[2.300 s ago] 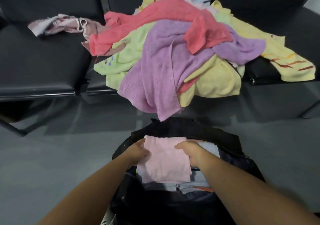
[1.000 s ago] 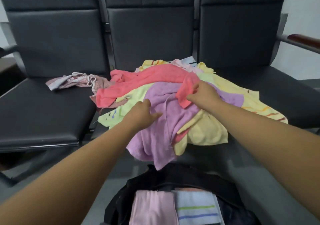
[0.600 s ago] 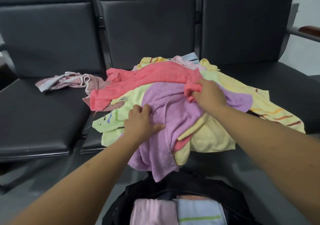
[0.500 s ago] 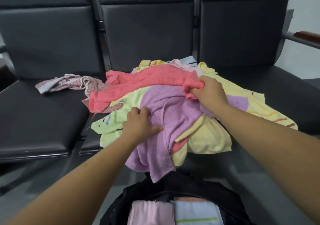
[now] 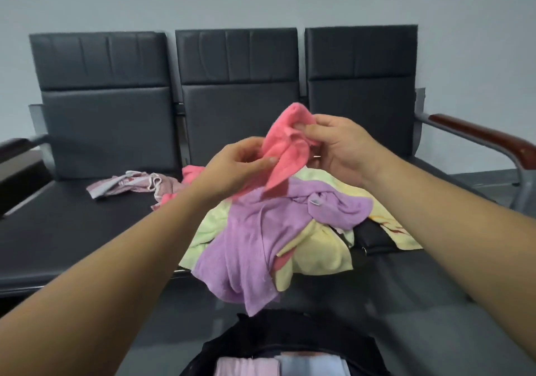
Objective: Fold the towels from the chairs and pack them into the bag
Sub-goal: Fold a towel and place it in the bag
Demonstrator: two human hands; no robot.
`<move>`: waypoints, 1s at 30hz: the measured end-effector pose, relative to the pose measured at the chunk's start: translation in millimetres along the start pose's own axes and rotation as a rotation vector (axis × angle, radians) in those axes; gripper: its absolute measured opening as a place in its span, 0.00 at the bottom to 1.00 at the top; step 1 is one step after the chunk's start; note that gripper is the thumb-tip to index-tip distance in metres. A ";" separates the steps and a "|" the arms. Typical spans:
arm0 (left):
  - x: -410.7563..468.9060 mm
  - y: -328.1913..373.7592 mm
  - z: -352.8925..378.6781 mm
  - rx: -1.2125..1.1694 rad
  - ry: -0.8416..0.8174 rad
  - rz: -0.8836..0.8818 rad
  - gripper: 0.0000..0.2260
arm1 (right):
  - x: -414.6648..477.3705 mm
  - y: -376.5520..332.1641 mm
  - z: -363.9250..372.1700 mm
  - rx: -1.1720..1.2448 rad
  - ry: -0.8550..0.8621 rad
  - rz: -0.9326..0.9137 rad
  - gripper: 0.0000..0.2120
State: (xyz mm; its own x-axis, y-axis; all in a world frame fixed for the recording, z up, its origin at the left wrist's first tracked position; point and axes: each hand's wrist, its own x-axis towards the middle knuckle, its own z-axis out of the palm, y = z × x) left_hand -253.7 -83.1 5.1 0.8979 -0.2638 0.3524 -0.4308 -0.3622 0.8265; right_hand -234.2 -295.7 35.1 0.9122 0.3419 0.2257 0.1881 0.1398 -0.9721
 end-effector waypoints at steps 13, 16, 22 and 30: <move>-27.3 125.8 -53.2 -0.587 0.054 -0.085 0.09 | -36.6 -95.8 21.0 0.268 -0.104 0.028 0.16; -36.0 130.8 -52.8 -0.456 0.029 -0.145 0.11 | -42.0 -102.0 34.7 0.190 -0.002 0.094 0.08; -57.7 116.7 -35.1 -0.109 -0.078 -0.065 0.26 | -54.4 -99.6 54.2 0.040 -0.155 0.256 0.08; -62.2 100.5 -41.2 -0.127 0.040 -0.055 0.05 | -61.7 -89.8 41.4 -0.207 -0.263 0.240 0.20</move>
State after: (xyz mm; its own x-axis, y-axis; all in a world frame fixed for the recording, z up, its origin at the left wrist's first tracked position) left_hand -349.1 -66.3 84.3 0.9238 -0.2100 0.3202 -0.3683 -0.2588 0.8930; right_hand -322.5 -290.9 111.0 0.8201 0.5716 -0.0261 0.0754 -0.1532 -0.9853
